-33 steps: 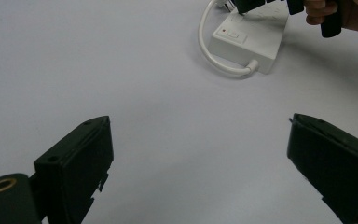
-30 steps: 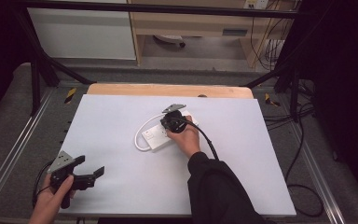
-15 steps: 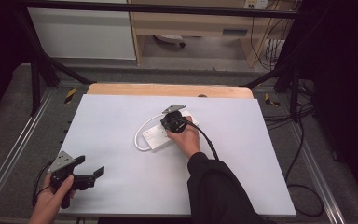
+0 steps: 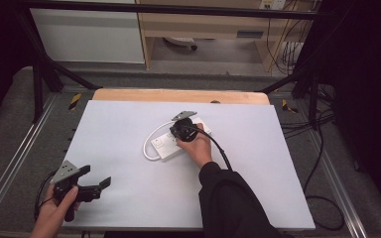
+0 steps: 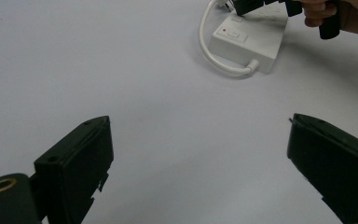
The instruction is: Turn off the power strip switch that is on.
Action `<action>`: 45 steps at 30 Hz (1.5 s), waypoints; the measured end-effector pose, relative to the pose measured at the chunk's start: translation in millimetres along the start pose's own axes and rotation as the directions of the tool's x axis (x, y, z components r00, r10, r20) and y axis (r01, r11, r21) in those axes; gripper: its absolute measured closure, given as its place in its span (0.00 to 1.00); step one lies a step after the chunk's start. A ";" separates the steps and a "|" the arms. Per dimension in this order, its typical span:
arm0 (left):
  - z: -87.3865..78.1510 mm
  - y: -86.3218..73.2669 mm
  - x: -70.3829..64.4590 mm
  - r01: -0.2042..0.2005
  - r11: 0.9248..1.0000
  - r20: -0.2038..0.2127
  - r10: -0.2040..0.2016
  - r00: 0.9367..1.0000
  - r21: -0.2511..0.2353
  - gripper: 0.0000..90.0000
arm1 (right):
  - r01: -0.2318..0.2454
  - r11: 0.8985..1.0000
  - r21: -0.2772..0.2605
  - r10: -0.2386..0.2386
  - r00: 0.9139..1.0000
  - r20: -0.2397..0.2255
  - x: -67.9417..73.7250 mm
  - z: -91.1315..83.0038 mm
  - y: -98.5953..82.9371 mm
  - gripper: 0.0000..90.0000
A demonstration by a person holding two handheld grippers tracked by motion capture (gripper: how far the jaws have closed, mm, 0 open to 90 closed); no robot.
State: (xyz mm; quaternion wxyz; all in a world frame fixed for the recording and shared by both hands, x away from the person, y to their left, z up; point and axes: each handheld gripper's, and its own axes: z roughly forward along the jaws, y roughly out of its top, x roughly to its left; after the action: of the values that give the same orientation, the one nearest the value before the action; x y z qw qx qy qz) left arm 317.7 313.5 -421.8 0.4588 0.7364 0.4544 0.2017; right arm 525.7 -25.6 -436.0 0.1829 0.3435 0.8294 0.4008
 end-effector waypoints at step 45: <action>-0.1 -0.1 0.6 -0.002 1.000 -0.002 0.002 1.000 0.002 0.08 | -0.009 1.000 -0.023 0.009 1.000 0.014 -8.0 -16.6 11.0 0.99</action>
State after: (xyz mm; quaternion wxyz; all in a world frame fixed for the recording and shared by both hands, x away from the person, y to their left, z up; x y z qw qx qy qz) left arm 317.8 314.1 -421.9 0.4576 0.7369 0.4544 0.2026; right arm 526.3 -35.3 -416.9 0.1911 0.3479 0.8219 0.4086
